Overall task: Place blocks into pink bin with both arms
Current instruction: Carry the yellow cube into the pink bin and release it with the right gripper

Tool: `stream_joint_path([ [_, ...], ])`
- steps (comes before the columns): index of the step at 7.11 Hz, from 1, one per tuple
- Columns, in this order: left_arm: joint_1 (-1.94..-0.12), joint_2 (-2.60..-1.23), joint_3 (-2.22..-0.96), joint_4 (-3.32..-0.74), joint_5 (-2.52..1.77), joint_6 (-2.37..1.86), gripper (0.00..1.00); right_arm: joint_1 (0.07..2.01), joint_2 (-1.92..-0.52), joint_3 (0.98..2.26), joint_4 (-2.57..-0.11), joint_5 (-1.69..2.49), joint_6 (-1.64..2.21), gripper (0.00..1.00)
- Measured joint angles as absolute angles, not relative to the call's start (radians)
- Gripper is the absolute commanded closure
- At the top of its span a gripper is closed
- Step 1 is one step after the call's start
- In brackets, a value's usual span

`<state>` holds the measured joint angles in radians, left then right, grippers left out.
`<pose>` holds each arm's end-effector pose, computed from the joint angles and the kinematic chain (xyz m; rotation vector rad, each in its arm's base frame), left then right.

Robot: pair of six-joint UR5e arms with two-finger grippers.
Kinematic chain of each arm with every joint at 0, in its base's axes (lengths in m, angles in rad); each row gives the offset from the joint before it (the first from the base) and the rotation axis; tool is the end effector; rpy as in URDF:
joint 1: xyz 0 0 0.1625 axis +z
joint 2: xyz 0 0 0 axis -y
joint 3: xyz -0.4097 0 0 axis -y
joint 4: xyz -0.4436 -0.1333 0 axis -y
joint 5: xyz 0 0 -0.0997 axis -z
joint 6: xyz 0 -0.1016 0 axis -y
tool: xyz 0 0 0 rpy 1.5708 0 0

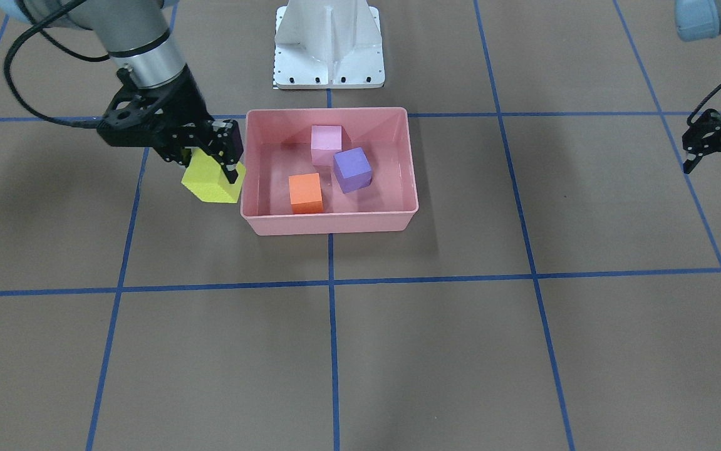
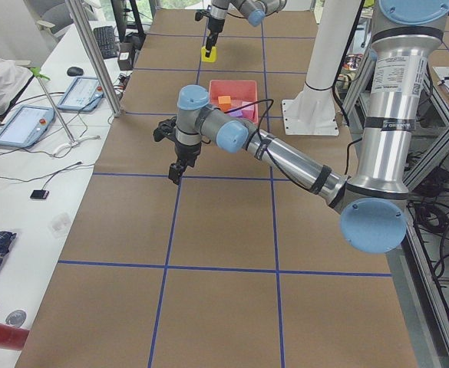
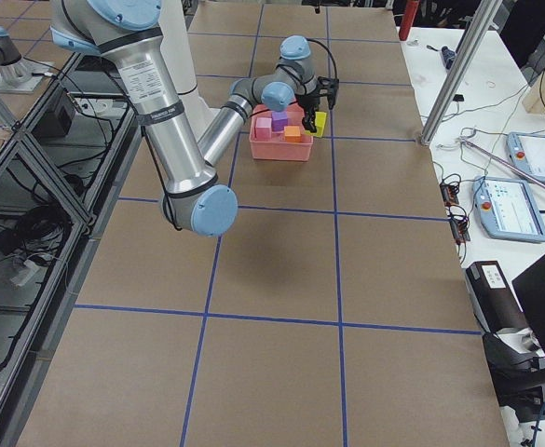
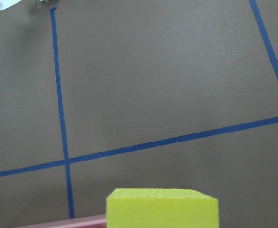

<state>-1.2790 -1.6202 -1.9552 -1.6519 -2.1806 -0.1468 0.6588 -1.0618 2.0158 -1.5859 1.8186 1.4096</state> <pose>0.0864 -0.5489 0.4086 0.3581 0.6922 0.2945 -0.4038 -0.4497 0.1361 0.1628 -0.9525 0.3423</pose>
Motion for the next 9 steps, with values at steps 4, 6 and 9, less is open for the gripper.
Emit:
stream_joint_path([
  [4,-1.293,-1.605,-1.930,-1.672,-2.228,-0.150,0.00,0.365,-0.985,2.048,-1.793,1.547,1.534,0.01],
  [6,-1.292,-1.605,-1.923,-1.672,-2.229,-0.151,0.00,0.308,-0.983,2.090,-1.879,1.509,1.554,0.00],
  [9,-1.297,-1.585,-1.903,-1.672,-2.230,-0.152,0.00,0.406,-0.983,2.125,-1.902,1.570,1.437,0.00],
])
